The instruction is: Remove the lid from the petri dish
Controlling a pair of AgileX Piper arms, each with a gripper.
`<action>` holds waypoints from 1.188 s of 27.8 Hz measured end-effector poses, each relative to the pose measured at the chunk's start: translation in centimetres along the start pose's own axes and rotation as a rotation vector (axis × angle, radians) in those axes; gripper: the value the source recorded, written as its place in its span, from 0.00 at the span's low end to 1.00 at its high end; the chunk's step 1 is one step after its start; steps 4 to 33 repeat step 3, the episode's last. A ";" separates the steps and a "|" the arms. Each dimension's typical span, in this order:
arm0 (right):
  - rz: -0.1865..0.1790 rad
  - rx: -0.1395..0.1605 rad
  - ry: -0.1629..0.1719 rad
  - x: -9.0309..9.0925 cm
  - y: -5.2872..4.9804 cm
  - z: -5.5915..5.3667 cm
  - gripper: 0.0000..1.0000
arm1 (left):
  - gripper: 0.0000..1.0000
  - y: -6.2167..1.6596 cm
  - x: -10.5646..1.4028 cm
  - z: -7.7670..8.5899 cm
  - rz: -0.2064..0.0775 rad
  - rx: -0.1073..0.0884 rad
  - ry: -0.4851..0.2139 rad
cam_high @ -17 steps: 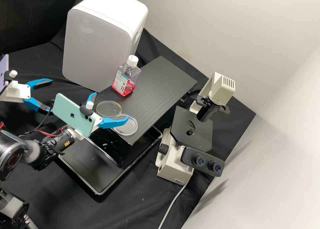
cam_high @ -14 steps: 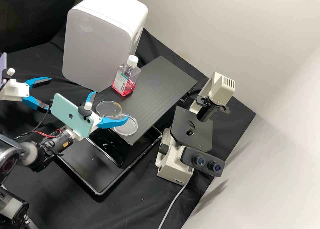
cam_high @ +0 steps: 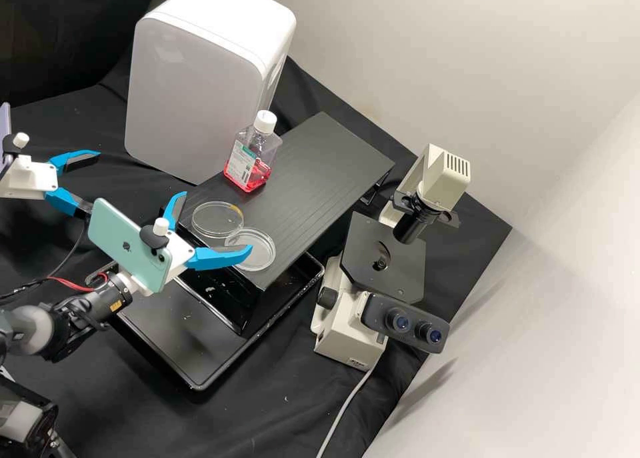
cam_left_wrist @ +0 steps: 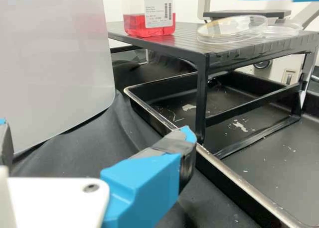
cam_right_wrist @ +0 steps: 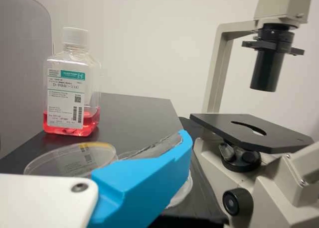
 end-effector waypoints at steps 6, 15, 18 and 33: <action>0.023 0.051 -0.014 -0.5 0.5 0.5 1.00 | 1.00 0.00 0.0 0.0 0.000 0.000 0.000; 0.023 0.051 -0.014 -0.5 0.5 0.5 1.00 | 1.00 0.00 0.0 0.0 0.000 0.000 0.000; 0.023 0.051 -0.014 -0.5 0.5 0.5 1.00 | 1.00 0.00 0.0 0.0 0.000 0.000 0.000; 0.023 0.051 -0.014 -0.5 0.5 0.5 1.00 | 1.00 0.00 0.0 0.0 0.000 0.000 0.000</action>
